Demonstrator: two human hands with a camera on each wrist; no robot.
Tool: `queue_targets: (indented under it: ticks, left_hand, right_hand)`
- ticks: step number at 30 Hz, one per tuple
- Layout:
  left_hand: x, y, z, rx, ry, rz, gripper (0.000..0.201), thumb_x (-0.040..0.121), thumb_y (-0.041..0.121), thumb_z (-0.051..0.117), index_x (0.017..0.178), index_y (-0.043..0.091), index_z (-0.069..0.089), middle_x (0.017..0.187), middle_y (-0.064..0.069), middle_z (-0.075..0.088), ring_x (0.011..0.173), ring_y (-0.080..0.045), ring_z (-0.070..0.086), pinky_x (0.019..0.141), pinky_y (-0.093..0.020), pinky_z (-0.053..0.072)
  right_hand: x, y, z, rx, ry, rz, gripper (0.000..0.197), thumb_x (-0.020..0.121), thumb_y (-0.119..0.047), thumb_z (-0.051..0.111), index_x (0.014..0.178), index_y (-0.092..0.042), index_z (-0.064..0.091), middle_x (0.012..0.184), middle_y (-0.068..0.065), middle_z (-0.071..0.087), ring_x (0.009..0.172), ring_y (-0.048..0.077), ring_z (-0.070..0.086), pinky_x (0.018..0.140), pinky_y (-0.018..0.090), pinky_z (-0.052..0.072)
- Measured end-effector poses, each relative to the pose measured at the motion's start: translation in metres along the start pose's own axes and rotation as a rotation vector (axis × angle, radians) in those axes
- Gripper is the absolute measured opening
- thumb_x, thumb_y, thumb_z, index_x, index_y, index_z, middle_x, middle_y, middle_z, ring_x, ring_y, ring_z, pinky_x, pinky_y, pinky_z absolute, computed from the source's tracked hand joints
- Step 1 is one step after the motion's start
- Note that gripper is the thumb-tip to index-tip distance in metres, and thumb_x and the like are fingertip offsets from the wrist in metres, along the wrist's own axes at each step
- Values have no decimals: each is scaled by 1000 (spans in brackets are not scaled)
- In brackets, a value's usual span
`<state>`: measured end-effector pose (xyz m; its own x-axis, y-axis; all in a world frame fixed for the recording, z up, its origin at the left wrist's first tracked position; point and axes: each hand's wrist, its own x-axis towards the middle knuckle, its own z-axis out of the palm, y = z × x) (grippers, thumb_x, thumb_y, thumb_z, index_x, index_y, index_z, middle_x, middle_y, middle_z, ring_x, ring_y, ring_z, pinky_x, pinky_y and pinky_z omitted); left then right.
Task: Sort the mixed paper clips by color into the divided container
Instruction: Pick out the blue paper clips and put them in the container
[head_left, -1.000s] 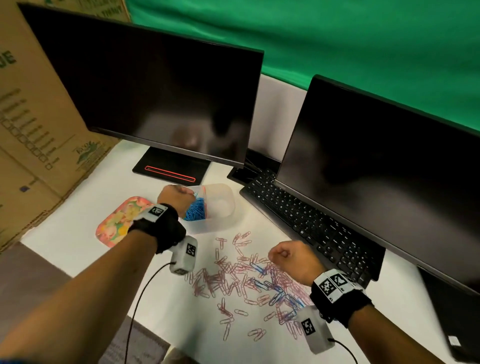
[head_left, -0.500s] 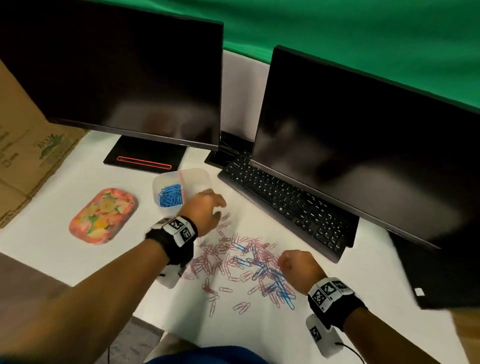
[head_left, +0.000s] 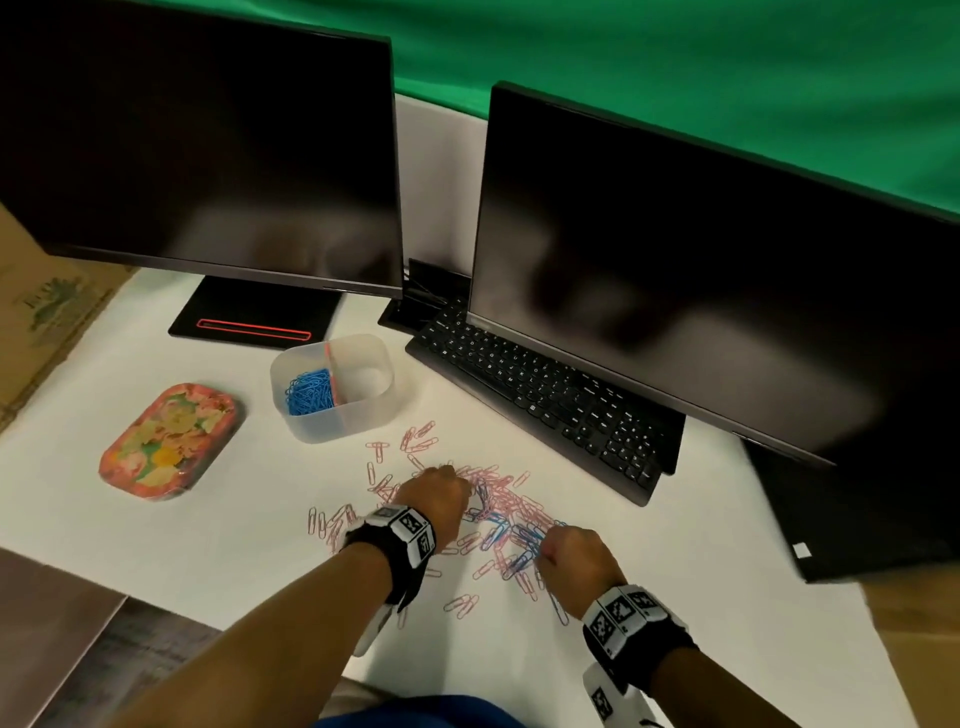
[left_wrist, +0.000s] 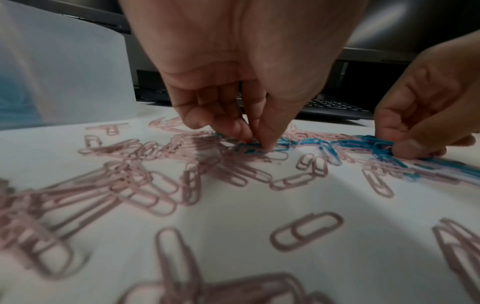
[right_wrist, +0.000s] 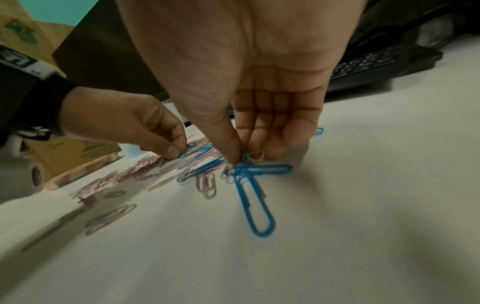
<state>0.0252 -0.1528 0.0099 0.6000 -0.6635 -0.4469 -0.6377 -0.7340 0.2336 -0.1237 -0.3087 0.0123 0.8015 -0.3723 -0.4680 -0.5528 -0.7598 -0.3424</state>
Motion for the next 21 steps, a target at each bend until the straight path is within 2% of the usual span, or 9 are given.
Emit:
queue_targets:
  ticks: [3,5,6,10,11,13,17,19,21]
  left_hand:
    - [-1,-4,0,7,33,-2,24,86,9,53,109,12,60,116,-8,53,109,-27,52,86,-38,50]
    - [-1,-7,-1,2,76,6,24,87,11,51,110,12,59,115,-7,55,108,-26,52,86,-36,47]
    - [-2,-8,-3,-4,96,14,24,88,11,50,110,13,59,113,-7,57,107,-26,52,84,-35,45]
    - [-8,-8,-11,-142,166,26,22,87,7,46,102,15,59,98,-6,65,92,-27,60,71,-29,41]
    - [-9,-8,-13,-215,178,19,21,87,7,46,101,16,59,95,-6,66,88,-26,61,69,-29,43]
    - [-8,-9,-14,-382,198,1,23,88,7,45,103,17,59,91,-5,67,80,-23,61,70,-29,49]
    - [-5,-8,-12,-725,194,-34,34,89,1,44,109,20,64,81,-5,67,72,-15,63,70,-23,51]
    - [-7,-4,-13,-980,142,-98,32,92,-1,43,105,17,66,76,-4,63,61,-7,63,67,-24,51]
    - [-9,-2,-14,-1192,82,-141,28,94,-4,44,102,12,65,78,-4,62,63,-11,64,70,-28,55]
  right_hand:
    - [3,4,-3,209,12,12,14,85,-19,63,73,-25,68,85,0,72,81,16,66,71,23,54]
    - [5,8,-8,394,28,43,16,82,-18,69,69,-27,69,75,-3,72,72,11,66,66,15,52]
    - [6,9,-11,484,22,61,13,81,-16,71,70,-24,72,73,-3,72,70,11,66,65,15,51]
    - [8,11,-24,935,-78,145,7,84,-1,67,80,-5,70,70,9,68,64,20,59,59,28,51]
    - [7,10,-28,1029,-86,158,3,84,1,67,83,-2,68,70,11,66,62,21,59,58,29,52]
    - [4,7,-33,1172,-93,163,8,84,4,66,92,2,64,70,13,64,59,23,58,58,31,53]
    - [1,11,-35,1307,-109,153,17,88,8,58,101,-2,63,75,16,61,60,26,62,62,35,54]
    - [2,14,-36,1354,-112,170,20,88,9,53,102,-1,62,78,18,59,62,29,64,62,35,55]
    - [2,15,-36,1384,-126,178,17,88,9,52,97,-2,60,77,18,60,64,31,66,61,35,56]
